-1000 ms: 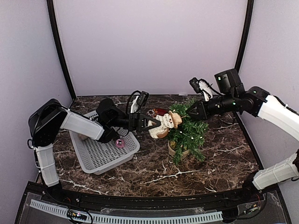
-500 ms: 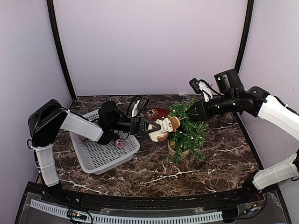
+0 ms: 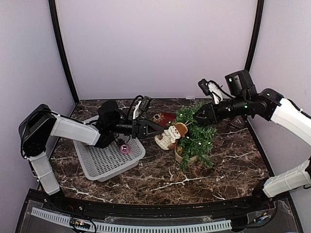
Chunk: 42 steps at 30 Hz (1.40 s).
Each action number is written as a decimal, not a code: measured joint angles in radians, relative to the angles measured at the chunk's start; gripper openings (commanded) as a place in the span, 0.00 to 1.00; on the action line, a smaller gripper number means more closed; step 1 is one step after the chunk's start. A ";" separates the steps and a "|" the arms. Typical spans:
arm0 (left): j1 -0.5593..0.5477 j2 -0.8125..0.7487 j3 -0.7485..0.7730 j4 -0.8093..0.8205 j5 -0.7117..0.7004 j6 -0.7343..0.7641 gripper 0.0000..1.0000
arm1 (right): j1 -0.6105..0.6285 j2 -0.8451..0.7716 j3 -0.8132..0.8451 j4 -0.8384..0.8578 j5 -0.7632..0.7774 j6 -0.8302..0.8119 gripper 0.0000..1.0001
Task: Decorate the small christmas tree
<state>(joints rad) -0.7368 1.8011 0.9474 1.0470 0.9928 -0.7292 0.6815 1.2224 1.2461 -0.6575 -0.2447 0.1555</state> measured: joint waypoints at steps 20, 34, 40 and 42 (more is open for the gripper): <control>0.084 -0.632 -0.200 -0.695 -0.652 0.218 0.98 | 0.005 -0.106 0.038 -0.010 0.002 0.001 0.63; 0.205 -0.481 0.123 -1.569 -1.344 0.121 0.90 | 0.005 -0.046 0.099 0.101 -0.006 -0.021 0.66; 0.232 -0.294 0.198 -1.738 -1.469 0.079 0.74 | 0.005 -0.033 0.100 0.138 -0.029 -0.024 0.66; 0.244 -0.262 0.198 -1.763 -1.484 0.092 0.68 | 0.005 -0.033 0.100 0.148 -0.037 -0.026 0.66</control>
<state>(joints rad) -0.4931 1.5394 1.1458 -0.7158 -0.4915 -0.6369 0.6865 1.1893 1.3457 -0.5091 -0.2813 0.1291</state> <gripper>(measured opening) 0.755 0.657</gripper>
